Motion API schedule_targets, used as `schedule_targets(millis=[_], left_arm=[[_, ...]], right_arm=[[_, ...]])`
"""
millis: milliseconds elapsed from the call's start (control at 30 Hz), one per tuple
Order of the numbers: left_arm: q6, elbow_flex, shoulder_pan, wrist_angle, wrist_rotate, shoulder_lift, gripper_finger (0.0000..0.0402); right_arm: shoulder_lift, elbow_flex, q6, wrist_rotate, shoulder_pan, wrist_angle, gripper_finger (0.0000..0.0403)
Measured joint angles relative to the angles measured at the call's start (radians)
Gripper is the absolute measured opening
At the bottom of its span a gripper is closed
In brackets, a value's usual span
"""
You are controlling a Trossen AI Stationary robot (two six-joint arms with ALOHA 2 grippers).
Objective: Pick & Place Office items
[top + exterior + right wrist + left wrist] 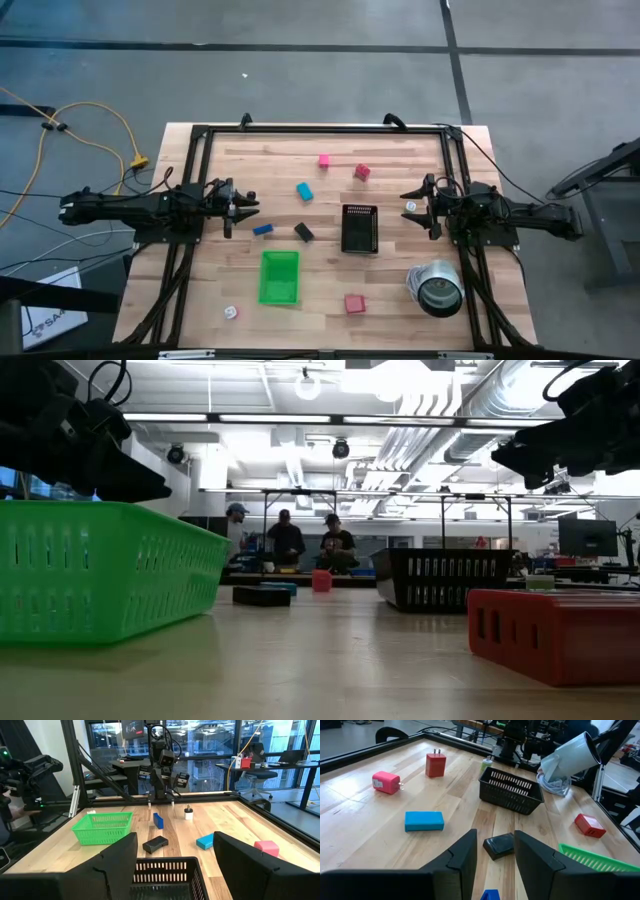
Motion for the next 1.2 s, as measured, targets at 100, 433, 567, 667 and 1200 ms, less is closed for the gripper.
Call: schedule_targets(millis=[100, 433, 567, 667, 1200], left_arm=[[0.0, 0.0, 0.0, 0.0, 0.0, 0.0, 0.0124], [0.003, 0.0, 0.0, 0.005, -0.002, 0.0, 0.0124], [0.002, 0.0, 0.0, 0.037, -0.009, 0.0, 0.0124], [0.002, 0.0, 0.001, 0.038, -0.023, 0.0, 0.0124], [0.043, 0.008, 0.001, 0.101, -0.034, 0.0, 0.0124]], right_arm=[[0.0, 0.0, 0.0, 0.0, 0.0, 0.0, 0.0248], [0.0, 0.0, 0.0, 0.0, 0.0, 0.0, 0.0248], [0.0, 0.0, 0.0, 0.0, 0.0, 0.0, 0.0248], [0.0, 0.0, 0.0, 0.0, 0.0, 0.0, 0.0248], [0.0, 0.0, 0.0, 0.0, 0.0, 0.0, 0.0248]])
